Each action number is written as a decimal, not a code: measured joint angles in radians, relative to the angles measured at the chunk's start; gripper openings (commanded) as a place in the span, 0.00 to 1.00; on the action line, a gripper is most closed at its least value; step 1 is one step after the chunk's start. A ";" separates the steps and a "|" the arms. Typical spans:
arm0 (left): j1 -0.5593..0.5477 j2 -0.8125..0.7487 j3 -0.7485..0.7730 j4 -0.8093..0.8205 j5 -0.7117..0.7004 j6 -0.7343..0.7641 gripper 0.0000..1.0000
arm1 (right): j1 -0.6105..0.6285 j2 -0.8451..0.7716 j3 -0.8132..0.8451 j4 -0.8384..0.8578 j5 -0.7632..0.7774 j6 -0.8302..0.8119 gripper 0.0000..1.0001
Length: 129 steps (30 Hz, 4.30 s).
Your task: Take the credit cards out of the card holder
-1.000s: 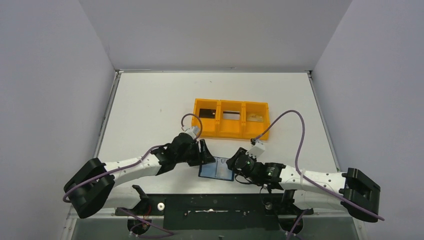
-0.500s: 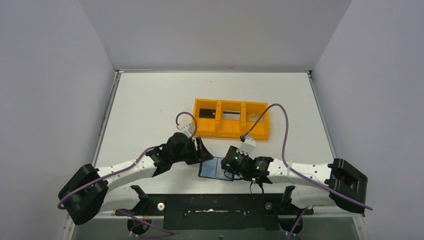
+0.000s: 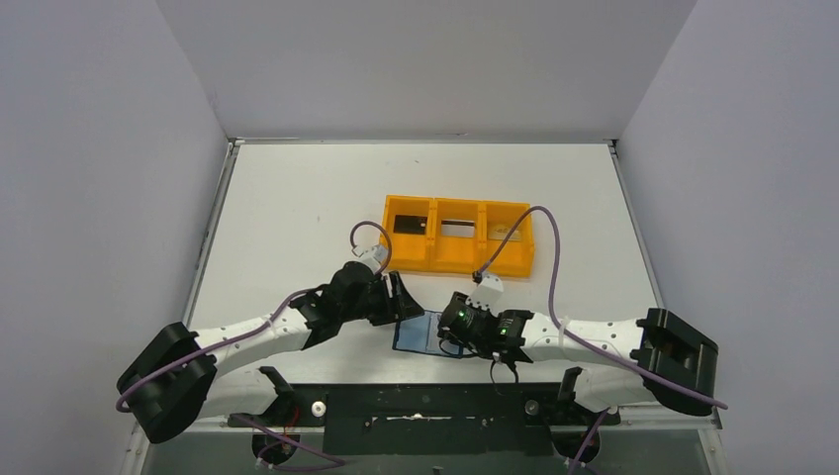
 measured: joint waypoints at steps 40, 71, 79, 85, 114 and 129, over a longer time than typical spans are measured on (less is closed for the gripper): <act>-0.063 0.315 0.037 0.154 0.089 -0.026 0.14 | -0.055 0.014 -0.120 0.128 -0.034 0.154 0.18; -0.060 0.221 -0.002 0.117 0.055 -0.026 0.00 | -0.055 0.013 -0.121 0.129 -0.035 0.151 0.22; -0.060 0.221 -0.002 0.108 0.055 -0.019 0.00 | -0.047 -0.032 -0.117 0.084 -0.032 0.079 0.27; -0.060 0.221 -0.002 0.108 0.055 -0.019 0.00 | -0.032 -0.071 -0.117 0.091 -0.032 0.013 0.31; -0.060 0.264 0.004 0.151 0.096 -0.025 0.02 | -0.046 0.054 -0.099 0.185 -0.071 0.048 0.21; -0.045 0.151 0.007 0.050 0.030 -0.013 0.00 | -0.049 -0.007 -0.106 0.114 -0.069 0.042 0.31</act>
